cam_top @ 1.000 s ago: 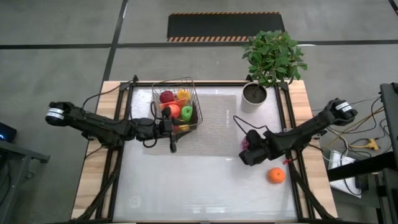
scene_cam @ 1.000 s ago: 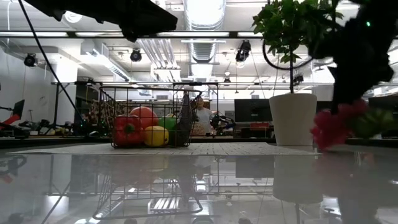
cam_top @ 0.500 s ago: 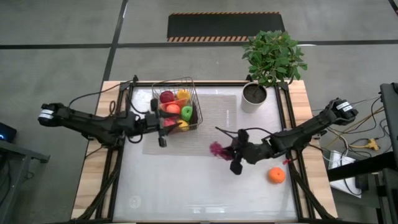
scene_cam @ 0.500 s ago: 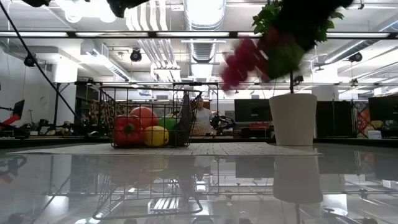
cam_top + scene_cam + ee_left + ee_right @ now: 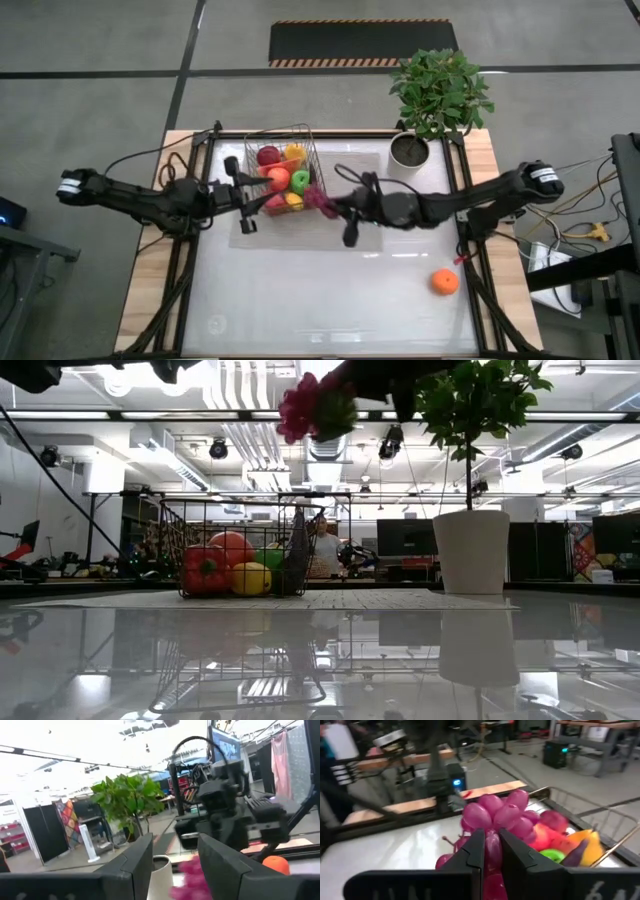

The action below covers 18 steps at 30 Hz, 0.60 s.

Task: Build produce basket
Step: Put the purple grapes into the brown wire basket

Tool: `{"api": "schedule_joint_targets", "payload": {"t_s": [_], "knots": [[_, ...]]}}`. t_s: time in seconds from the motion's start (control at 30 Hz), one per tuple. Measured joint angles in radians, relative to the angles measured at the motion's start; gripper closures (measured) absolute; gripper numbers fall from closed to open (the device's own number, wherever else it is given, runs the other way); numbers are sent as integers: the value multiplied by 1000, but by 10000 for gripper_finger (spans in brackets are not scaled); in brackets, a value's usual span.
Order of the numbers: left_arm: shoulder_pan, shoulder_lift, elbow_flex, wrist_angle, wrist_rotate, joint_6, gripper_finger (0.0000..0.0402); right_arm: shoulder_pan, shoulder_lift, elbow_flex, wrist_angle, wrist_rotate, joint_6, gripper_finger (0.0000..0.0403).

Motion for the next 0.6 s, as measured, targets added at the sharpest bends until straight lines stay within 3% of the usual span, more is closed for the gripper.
{"api": "schedule_joint_targets", "payload": {"t_s": [0.23, 0.6], "knots": [[0, -51, -39, -2, 0, 31, 262, -102, 146, 179, -22, -10, -41, 374], [0, -183, -65, -5, 0, 33, 262, -218, 446, 660, -428, -2, -46, 374]]}}
